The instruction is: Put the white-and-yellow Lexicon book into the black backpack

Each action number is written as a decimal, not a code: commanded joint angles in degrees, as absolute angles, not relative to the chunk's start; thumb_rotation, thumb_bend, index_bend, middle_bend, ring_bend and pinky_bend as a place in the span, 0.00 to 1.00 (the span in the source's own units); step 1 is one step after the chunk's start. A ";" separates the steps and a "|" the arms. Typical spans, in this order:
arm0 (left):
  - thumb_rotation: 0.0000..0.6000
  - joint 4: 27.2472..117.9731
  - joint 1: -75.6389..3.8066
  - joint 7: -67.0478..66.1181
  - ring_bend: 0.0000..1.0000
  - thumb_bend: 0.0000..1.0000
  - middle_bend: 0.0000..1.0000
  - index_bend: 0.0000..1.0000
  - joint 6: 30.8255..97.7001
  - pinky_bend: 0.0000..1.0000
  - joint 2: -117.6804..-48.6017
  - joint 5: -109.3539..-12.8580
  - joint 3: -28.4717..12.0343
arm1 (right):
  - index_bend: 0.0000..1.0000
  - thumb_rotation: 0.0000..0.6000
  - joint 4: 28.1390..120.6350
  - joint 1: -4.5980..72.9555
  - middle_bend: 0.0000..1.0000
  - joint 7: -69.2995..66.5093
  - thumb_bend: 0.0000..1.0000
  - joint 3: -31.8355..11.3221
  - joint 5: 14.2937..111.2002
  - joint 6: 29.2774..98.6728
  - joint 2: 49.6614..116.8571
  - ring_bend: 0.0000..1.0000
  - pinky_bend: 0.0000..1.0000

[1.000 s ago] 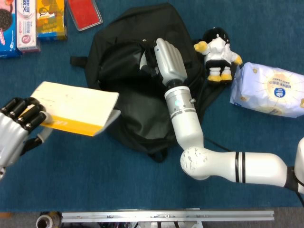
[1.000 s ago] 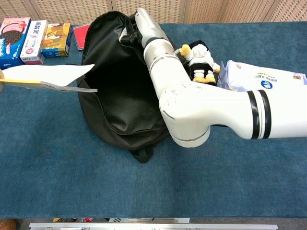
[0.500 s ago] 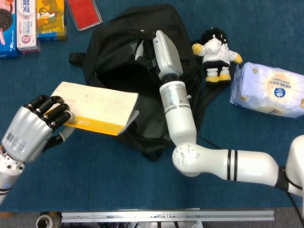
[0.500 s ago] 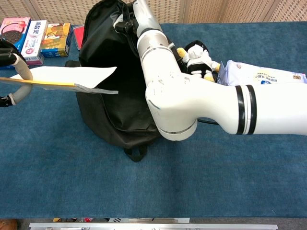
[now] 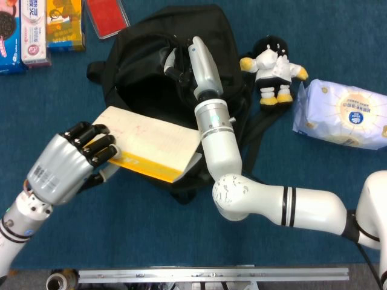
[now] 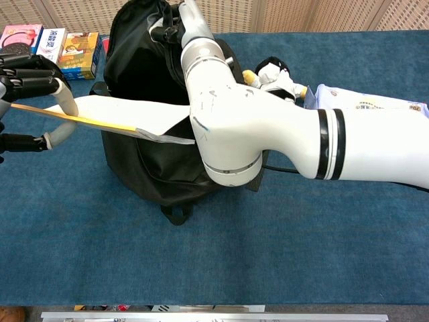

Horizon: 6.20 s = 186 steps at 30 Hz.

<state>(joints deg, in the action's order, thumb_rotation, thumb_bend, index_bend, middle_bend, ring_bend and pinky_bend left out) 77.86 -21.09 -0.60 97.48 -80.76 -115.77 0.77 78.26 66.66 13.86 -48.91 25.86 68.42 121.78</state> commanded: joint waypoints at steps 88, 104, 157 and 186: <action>1.00 77.00 -25.35 -28.57 0.41 0.34 0.57 0.71 82.72 0.51 -101.95 -97.24 -4.89 | 0.76 1.00 82.82 68.88 0.70 8.94 0.98 -49.70 14.47 68.30 115.57 0.71 0.98; 1.00 73.89 -24.41 -29.87 0.41 0.34 0.57 0.72 83.68 0.51 -105.16 -93.38 -6.56 | 0.76 1.00 82.46 69.29 0.70 7.76 0.98 -51.31 12.52 67.81 115.74 0.71 0.98; 1.00 55.19 -27.64 -35.12 0.56 0.34 0.73 0.74 86.36 0.59 -115.64 -96.69 -6.62 | 0.76 1.00 83.95 69.75 0.70 6.91 0.97 -51.90 10.56 69.33 114.99 0.71 0.98; 1.00 50.21 -31.66 -38.52 0.56 0.34 0.73 0.74 81.28 0.59 -120.07 -92.22 -8.47 | 0.76 1.00 83.24 70.31 0.70 6.53 0.96 -51.87 10.26 68.71 115.48 0.71 0.98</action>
<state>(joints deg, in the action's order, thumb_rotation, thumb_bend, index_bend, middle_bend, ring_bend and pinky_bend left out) 50.37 -31.52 -38.36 81.44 -119.96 -92.37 -8.36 83.21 70.33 6.52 -51.89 10.25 68.69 115.49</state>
